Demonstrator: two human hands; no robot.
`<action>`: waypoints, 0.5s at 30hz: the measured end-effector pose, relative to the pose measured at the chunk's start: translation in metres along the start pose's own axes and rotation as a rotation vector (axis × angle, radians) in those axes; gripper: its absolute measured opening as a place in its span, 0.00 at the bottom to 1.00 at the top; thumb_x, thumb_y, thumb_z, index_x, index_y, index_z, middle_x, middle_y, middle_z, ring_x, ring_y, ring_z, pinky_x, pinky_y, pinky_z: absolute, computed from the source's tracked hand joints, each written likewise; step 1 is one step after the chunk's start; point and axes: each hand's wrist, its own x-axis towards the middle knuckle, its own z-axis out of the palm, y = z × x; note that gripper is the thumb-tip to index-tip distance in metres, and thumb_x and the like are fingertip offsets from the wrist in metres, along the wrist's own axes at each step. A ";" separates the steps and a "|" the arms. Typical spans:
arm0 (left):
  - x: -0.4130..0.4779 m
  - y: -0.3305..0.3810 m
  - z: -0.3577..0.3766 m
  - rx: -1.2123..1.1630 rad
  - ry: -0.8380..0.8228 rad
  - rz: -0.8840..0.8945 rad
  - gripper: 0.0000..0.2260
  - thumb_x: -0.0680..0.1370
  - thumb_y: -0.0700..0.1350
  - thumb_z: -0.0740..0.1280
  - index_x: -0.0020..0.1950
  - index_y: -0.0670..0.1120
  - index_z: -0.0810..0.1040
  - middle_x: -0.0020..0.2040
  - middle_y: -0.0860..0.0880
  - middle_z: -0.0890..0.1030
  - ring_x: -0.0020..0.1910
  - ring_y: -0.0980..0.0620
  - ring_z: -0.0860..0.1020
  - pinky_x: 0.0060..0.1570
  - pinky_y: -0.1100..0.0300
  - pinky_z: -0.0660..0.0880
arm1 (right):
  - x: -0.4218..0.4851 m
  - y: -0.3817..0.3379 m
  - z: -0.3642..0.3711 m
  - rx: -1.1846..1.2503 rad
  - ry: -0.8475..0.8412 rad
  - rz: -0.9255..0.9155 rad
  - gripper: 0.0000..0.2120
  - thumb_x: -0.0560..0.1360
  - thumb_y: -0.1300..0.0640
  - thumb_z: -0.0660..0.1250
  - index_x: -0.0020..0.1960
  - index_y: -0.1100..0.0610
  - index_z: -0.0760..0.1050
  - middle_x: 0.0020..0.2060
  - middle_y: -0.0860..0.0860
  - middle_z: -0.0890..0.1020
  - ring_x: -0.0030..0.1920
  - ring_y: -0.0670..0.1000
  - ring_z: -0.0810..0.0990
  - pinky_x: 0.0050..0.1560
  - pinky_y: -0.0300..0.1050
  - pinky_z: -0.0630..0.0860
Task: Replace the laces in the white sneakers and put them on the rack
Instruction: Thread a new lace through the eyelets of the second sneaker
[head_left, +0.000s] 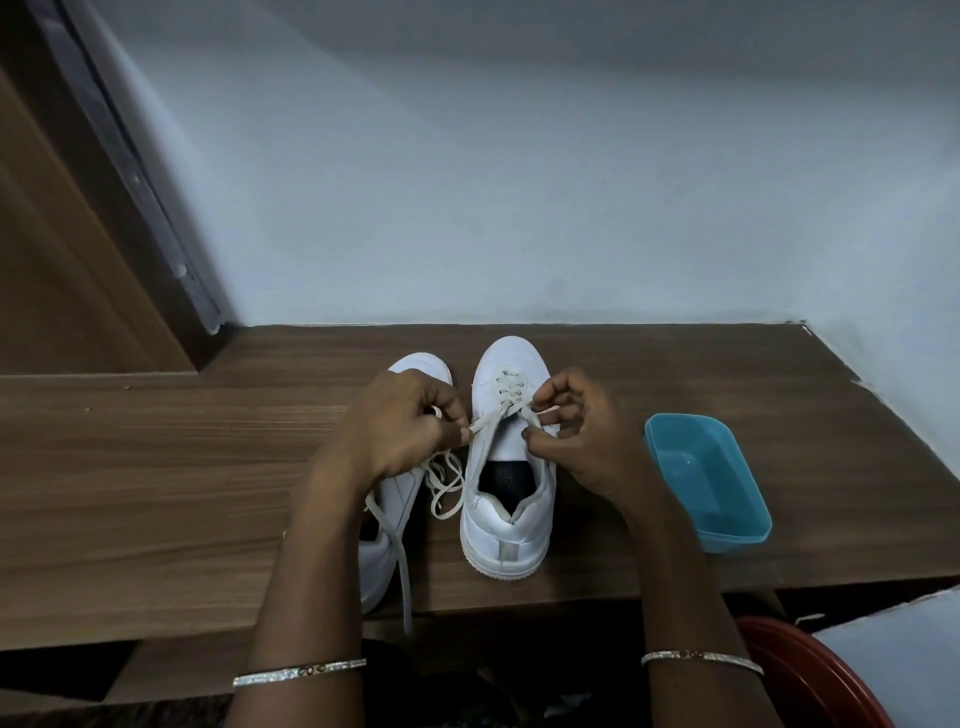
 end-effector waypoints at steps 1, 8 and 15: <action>-0.001 0.001 -0.002 -0.024 -0.008 -0.017 0.07 0.71 0.41 0.72 0.34 0.50 0.83 0.28 0.59 0.78 0.29 0.63 0.73 0.30 0.66 0.63 | 0.000 0.000 0.000 -0.004 0.000 -0.002 0.17 0.64 0.58 0.77 0.48 0.48 0.76 0.46 0.45 0.83 0.47 0.46 0.83 0.48 0.53 0.83; -0.001 0.004 0.007 -0.034 -0.042 -0.057 0.09 0.68 0.51 0.66 0.31 0.50 0.80 0.27 0.52 0.78 0.29 0.55 0.74 0.35 0.59 0.71 | 0.001 0.002 0.000 -0.023 -0.033 -0.040 0.15 0.67 0.60 0.77 0.51 0.48 0.79 0.44 0.42 0.83 0.47 0.45 0.82 0.44 0.41 0.79; 0.008 0.003 0.019 0.009 -0.046 0.021 0.07 0.71 0.54 0.76 0.40 0.52 0.83 0.34 0.57 0.81 0.34 0.64 0.77 0.33 0.73 0.68 | 0.001 0.000 0.002 -0.048 -0.021 -0.051 0.16 0.66 0.52 0.80 0.51 0.46 0.79 0.45 0.38 0.82 0.47 0.42 0.81 0.43 0.39 0.77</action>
